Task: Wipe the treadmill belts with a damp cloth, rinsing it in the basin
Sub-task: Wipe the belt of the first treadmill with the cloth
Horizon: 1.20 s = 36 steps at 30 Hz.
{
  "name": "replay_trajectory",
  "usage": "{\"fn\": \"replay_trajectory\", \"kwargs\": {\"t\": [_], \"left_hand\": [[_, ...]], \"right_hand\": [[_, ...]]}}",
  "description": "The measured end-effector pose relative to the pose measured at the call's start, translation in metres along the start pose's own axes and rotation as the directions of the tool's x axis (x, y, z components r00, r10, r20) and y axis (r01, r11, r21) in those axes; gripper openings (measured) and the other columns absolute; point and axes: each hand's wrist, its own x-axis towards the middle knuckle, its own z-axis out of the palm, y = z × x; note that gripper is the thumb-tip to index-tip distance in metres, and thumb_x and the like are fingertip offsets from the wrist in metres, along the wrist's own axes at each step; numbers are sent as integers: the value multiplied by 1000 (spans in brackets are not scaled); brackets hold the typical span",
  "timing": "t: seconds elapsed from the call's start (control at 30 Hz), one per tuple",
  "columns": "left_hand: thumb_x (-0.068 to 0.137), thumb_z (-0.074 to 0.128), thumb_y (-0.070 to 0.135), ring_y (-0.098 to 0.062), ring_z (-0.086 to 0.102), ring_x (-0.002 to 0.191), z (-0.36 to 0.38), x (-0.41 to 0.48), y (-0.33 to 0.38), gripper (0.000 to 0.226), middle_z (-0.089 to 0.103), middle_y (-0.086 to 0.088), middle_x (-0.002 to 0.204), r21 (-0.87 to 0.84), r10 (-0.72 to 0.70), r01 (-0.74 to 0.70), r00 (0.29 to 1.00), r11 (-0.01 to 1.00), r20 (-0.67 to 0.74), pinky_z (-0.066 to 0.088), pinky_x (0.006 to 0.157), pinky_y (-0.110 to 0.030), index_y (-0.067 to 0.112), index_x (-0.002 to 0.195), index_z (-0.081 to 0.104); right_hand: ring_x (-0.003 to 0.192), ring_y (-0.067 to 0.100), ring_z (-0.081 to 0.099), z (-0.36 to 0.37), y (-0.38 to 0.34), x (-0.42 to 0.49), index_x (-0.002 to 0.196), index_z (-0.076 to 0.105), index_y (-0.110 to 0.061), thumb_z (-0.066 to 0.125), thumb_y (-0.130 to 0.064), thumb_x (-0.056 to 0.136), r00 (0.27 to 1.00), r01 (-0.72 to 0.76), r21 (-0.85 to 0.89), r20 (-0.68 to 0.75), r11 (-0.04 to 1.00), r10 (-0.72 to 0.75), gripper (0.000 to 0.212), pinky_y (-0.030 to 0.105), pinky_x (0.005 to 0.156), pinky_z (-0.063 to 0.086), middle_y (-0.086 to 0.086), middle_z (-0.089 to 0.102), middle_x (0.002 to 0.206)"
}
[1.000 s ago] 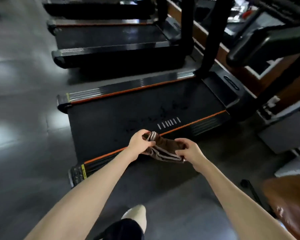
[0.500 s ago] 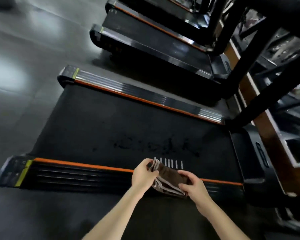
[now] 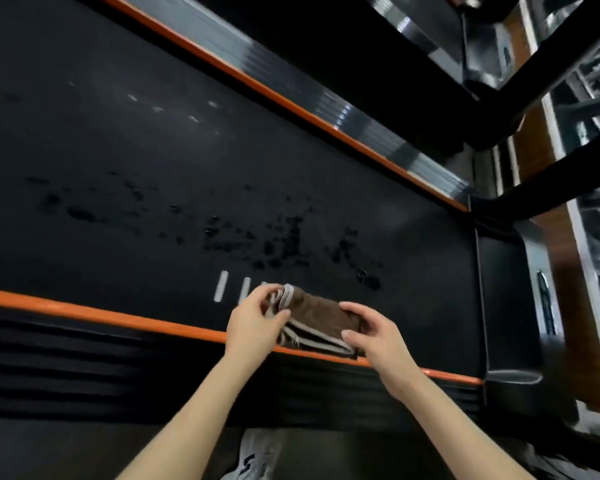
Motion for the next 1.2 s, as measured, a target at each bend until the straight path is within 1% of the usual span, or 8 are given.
{"fn": "replay_trajectory", "kwargs": {"t": [0.23, 0.47, 0.6, 0.7, 0.83, 0.9, 1.0, 1.2], "left_hand": [[90, 61, 17, -18, 56, 100, 111, 80, -19, 36, 59, 2, 105, 253, 93, -108, 993, 961, 71, 39, 76, -25, 26, 124, 53], [86, 66, 17, -18, 58, 89, 175, 111, -41, 37, 60, 3, 92, 329, 214, -252, 966, 910, 148, 40, 72, -24, 22, 121, 55], [86, 64, 18, -15, 59, 88, 262, 135, -34, 33, 63, 5, 90, 339, 339, -419, 901, 842, 272, 44, 74, -25, 22, 118, 55], [87, 62, 21, -21, 59, 95, 330, 154, -29, 32, 65, 0, 99, 435, 465, -592, 805, 678, 369, 43, 79, -29, 19, 118, 54], [64, 81, 22, -26, 56, 76, 389, 179, -43, 27, 61, -1, 78, 631, 711, -748, 559, 209, 427, 40, 74, -36, 18, 87, 66], [66, 77, 23, -27, 55, 84, 401, 191, -57, 23, 60, -3, 86, 652, 762, -741, 511, 158, 397, 36, 92, -46, 20, 86, 67], [75, 66, 32, -26, 53, 96, 401, 196, -68, 21, 60, -5, 97, 678, 793, -724, 484, 125, 370, 27, 106, -54, 20, 92, 65], [83, 46, 37, -29, 58, 99, 392, 189, -64, 34, 64, -5, 103, 704, 827, -678, 507, 210, 242, 29, 105, -47, 18, 99, 68]], "right_hand": [[81, 7, 65, -42, 86, 100, 106, 66, -26, 57, 13, 79, 993, 27, 92, -121, 995, -15, 48, 21, 73, 53, 2, 68, 96], [92, 26, 65, -87, 146, 137, 102, 69, -31, 57, 9, 78, 985, 54, 57, -164, 997, -44, 48, 37, 79, 53, 6, 70, 97], [93, 14, 66, -150, 198, 167, 97, 70, -34, 55, 9, 76, 946, 111, 33, -310, 993, -95, 50, 27, 77, 54, -2, 69, 101], [100, 8, 61, -196, 241, 187, 100, 68, -39, 57, 3, 75, 876, 151, -82, -451, 985, -172, 50, 32, 89, 51, -8, 66, 106], [103, 4, 54, -228, 289, 212, 109, 65, -36, 59, -1, 81, 826, 162, -312, -476, 936, -302, 45, 29, 93, 47, -11, 54, 108], [107, 11, 52, -231, 303, 220, 112, 66, -33, 61, -13, 84, 804, 195, -462, -430, 865, -411, 35, 26, 93, 44, -7, 52, 114], [119, 22, 46, -240, 308, 222, 113, 68, -25, 55, -44, 83, 639, 258, -741, -351, 620, -685, 37, 35, 100, 36, 5, 53, 127], [131, 27, 37, -224, 311, 247, 135, 47, -38, 45, -61, 87, 564, 510, -850, 215, 131, -797, 53, 45, 101, 34, 6, 41, 145]]}}
